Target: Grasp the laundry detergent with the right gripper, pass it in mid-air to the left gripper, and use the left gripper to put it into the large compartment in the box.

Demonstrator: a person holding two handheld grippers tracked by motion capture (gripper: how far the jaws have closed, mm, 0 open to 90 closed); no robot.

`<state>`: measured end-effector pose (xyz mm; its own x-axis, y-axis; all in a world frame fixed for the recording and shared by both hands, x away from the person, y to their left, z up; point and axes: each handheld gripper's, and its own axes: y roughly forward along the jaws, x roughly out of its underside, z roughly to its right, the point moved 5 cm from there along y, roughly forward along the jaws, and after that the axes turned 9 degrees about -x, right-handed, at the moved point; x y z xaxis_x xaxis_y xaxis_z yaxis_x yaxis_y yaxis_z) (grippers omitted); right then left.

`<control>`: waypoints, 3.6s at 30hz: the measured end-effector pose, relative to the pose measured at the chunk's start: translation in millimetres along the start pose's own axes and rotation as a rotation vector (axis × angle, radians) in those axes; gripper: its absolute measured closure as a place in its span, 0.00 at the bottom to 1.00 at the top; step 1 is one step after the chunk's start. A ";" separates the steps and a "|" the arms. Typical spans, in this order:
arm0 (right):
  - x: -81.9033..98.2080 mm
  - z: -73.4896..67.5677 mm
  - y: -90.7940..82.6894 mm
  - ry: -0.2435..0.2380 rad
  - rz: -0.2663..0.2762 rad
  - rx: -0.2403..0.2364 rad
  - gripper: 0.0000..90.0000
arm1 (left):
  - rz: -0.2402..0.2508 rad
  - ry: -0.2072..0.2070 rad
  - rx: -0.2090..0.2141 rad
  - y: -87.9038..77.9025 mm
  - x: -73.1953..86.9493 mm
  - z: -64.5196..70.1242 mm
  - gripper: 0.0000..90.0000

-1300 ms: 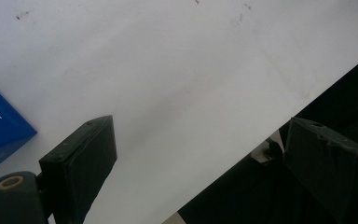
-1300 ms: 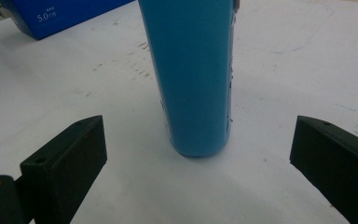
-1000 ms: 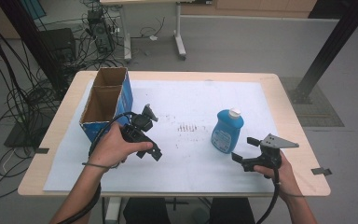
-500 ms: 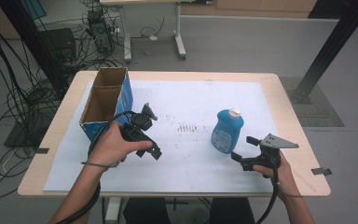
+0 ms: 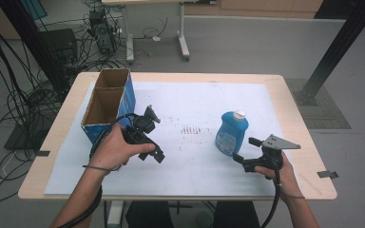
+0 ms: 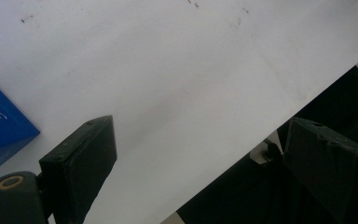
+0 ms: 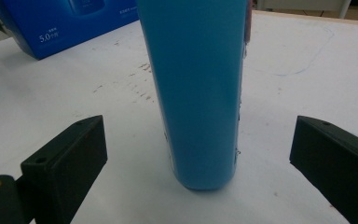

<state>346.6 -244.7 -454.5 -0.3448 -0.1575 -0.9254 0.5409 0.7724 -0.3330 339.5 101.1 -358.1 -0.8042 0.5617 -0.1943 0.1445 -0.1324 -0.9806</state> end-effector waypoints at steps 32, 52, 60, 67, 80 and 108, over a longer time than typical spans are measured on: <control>-4.2 8.3 40.6 -0.028 -0.019 0.008 0.04 | 0.006 -0.009 0.004 -2.2 3.5 -5.0 0.11; -4.1 6.5 52.6 -0.037 -0.024 -0.004 0.04 | 0.006 -0.018 0.002 -2.3 4.8 -6.9 0.11; -4.7 5.5 52.0 -0.036 -0.022 -0.004 0.05 | 0.008 -0.007 0.004 -2.5 3.4 -4.9 0.11; -4.8 5.5 51.6 -0.031 -0.019 -0.005 0.05 | 0.002 -0.003 0.001 -0.1 2.7 -3.1 0.11; -5.2 4.9 51.3 -0.032 -0.013 -0.005 0.05 | -0.003 -0.003 0.000 1.0 1.8 -2.3 0.11; -5.5 5.9 50.8 -0.027 -0.008 -0.002 0.05 | 0.010 -0.014 -0.008 -0.9 -0.5 -4.1 0.12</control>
<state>380.6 -208.3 -467.4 -0.3284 -0.1798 -0.9273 0.5365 0.7725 -0.3398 342.1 104.4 -357.2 -0.8109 0.5487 -0.2035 0.1566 -0.1315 -0.9789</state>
